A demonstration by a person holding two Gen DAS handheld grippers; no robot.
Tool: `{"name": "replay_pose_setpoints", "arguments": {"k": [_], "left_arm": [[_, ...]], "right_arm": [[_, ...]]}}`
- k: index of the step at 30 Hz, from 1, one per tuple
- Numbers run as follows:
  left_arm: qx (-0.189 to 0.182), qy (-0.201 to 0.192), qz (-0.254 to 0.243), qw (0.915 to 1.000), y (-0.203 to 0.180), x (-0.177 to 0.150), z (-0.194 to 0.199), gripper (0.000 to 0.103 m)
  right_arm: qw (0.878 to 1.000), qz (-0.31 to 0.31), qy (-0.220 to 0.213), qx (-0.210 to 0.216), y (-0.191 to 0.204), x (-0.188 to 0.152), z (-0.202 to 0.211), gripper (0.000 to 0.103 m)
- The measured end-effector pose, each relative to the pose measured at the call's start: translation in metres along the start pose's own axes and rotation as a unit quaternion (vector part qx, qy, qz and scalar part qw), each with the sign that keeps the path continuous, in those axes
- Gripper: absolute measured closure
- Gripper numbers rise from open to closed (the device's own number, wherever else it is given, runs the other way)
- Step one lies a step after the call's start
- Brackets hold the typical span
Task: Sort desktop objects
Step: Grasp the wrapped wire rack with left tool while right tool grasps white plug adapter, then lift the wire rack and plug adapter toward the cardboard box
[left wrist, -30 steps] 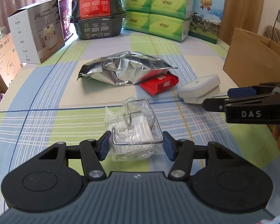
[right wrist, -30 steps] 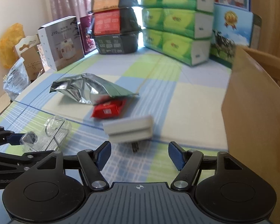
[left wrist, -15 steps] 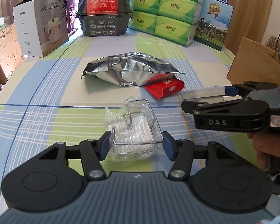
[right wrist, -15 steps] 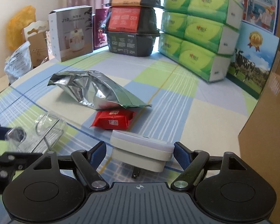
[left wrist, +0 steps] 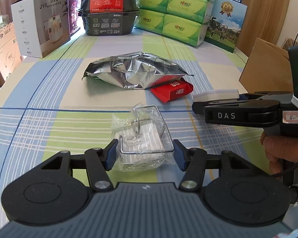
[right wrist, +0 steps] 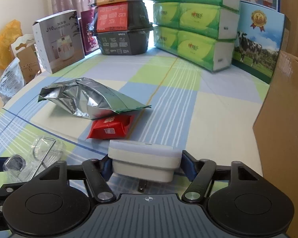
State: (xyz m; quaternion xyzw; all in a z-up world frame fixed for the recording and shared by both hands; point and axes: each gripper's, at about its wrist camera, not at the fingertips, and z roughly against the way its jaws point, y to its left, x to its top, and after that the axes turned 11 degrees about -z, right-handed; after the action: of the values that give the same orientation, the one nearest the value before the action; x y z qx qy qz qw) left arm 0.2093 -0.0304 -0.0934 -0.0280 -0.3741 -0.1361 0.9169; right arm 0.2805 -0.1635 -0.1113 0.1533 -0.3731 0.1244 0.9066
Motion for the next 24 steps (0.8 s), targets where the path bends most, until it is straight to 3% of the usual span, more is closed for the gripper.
{"name": "replay_pose_setpoints", "arguments": {"k": [14, 24], "left_arm": [[-0.013, -0.01, 0.005, 0.9999, 0.001, 0.002, 0.005, 0.05], [-0.024, -0.019, 0.01, 0.9995, 0.002, -0.003, 0.019, 0.05]], "right_arm": [[1.0, 0.001, -0.011, -0.015, 0.009, -0.002, 0.028, 0.045], [0.999, -0.008, -0.029, -0.034, 0.01, -0.018, 0.075, 0.045]]}}
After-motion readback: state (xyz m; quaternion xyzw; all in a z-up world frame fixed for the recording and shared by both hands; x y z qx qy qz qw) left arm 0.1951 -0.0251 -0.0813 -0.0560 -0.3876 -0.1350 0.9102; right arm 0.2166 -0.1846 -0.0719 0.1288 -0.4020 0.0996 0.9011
